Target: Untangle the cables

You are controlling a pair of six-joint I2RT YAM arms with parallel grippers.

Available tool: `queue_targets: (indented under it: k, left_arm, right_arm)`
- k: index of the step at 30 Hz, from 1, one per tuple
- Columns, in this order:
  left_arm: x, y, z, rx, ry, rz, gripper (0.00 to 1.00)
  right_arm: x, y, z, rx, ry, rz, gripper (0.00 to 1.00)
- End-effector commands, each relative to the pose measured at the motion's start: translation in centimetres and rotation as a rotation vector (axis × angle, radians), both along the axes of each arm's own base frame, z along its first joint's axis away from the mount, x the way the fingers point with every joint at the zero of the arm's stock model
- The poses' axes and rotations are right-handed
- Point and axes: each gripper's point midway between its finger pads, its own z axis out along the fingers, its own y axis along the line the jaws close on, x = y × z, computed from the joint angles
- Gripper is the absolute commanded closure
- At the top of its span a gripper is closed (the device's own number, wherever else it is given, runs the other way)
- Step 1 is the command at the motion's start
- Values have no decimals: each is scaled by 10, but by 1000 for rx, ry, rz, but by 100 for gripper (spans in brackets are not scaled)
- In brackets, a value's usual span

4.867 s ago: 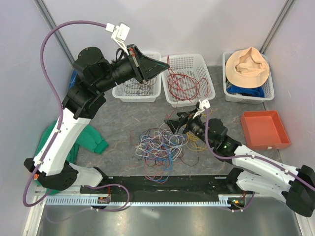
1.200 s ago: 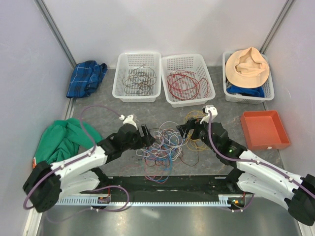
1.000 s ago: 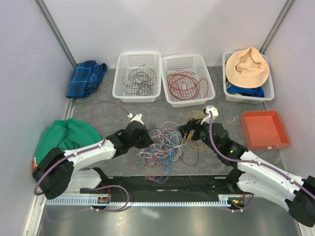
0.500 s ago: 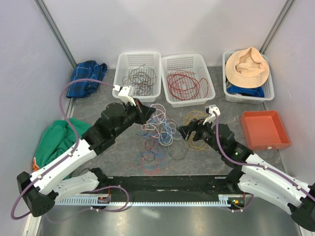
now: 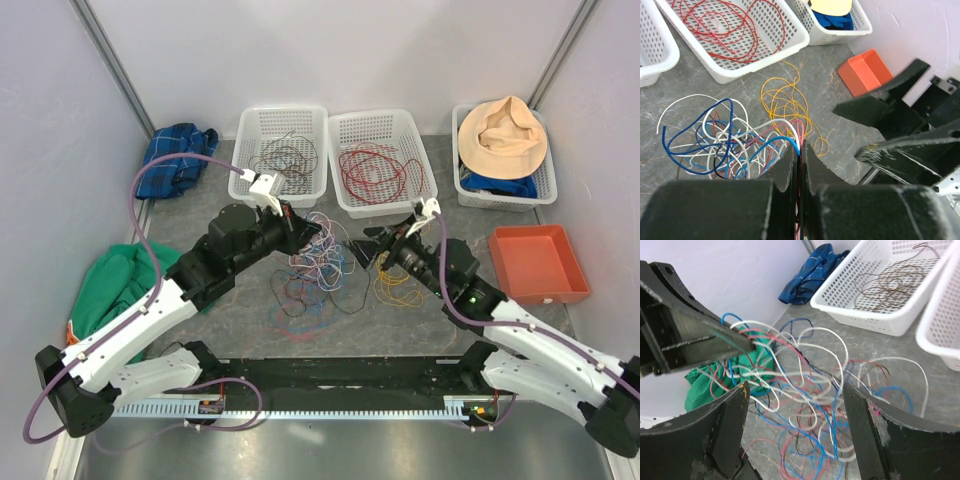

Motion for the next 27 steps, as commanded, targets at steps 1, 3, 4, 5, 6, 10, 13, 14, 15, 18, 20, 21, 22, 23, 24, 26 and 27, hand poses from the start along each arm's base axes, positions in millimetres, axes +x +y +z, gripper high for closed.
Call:
queue_targets:
  k: [1, 3, 4, 5, 6, 10, 13, 14, 15, 18, 20, 21, 22, 23, 24, 26, 27]
  left_arm:
    - [-5, -8, 20, -20, -57, -61, 98]
    - [-6, -9, 20, -23, -56, -67, 98]
    - [-7, -9, 20, -21, -56, -69, 98]
    - [-7, -9, 21, -24, -58, -72, 98]
    - [-8, -9, 22, -25, -59, -75, 98]
    - [-10, -8, 22, -28, -56, -79, 98]
    - [-11, -6, 19, -23, -50, -74, 98]
    - [-11, -5, 18, -24, -47, -70, 98]
    - [-11, -4, 16, -19, -40, -67, 98]
    - [-11, 1, 11, -13, -31, -44, 98]
    - [-13, 8, 7, -5, -21, -23, 88]
    - [-11, 13, 6, 0, -22, 7, 75]
    - [-8, 21, 0, 19, -9, 53, 51]
    - [-7, 28, -2, 15, 7, 91, 36]
    - [-6, 35, -5, 20, 19, 130, 24]
    - [-2, 58, -13, 46, 46, 246, 0]
    - [-2, 64, -14, 49, 47, 271, 0]
  right_arm:
    - [6, 26, 34, 60, -85, 75, 19]
    - [12, 38, 29, 48, -74, 98, 20]
    - [15, 41, 27, 42, -71, 103, 22]
    - [19, 47, 20, 28, -57, 109, 23]
    - [21, 49, 20, 26, -58, 109, 24]
    - [29, 58, 14, 14, -49, 110, 47]
    - [36, 55, 17, 10, -60, 72, 75]
    - [37, 53, 24, 13, -75, 59, 82]
    - [38, 50, 27, 7, -83, 44, 95]
    - [40, 35, 49, -16, -127, -18, 100]
    - [38, 22, 68, -32, -160, -58, 100]
    - [38, 16, 75, -39, -169, -76, 100]
    - [36, 11, 75, -60, -159, -89, 100]
    - [35, -1, 96, -42, -191, -129, 100]
    - [33, -6, 103, -40, -197, -146, 100]
    - [27, -22, 127, -28, -220, -182, 100]
    - [26, -29, 134, -30, -230, -203, 100]
